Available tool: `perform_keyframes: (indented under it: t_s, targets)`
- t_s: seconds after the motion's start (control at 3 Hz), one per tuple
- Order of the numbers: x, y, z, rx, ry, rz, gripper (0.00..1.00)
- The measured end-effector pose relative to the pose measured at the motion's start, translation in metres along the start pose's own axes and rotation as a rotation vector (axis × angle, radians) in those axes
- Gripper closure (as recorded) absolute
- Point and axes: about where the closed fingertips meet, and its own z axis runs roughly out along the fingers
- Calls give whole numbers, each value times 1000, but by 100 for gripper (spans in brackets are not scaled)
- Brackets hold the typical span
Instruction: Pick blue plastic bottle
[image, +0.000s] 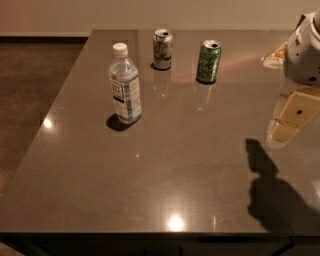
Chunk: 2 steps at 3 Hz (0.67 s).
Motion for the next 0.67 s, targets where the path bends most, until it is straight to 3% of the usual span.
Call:
perform_keyframes:
  t_s: [0.33, 0.67]
  targets:
    - [0, 0, 0, 0, 0, 0, 0]
    - [-14, 0, 3, -14, -51, 23, 0]
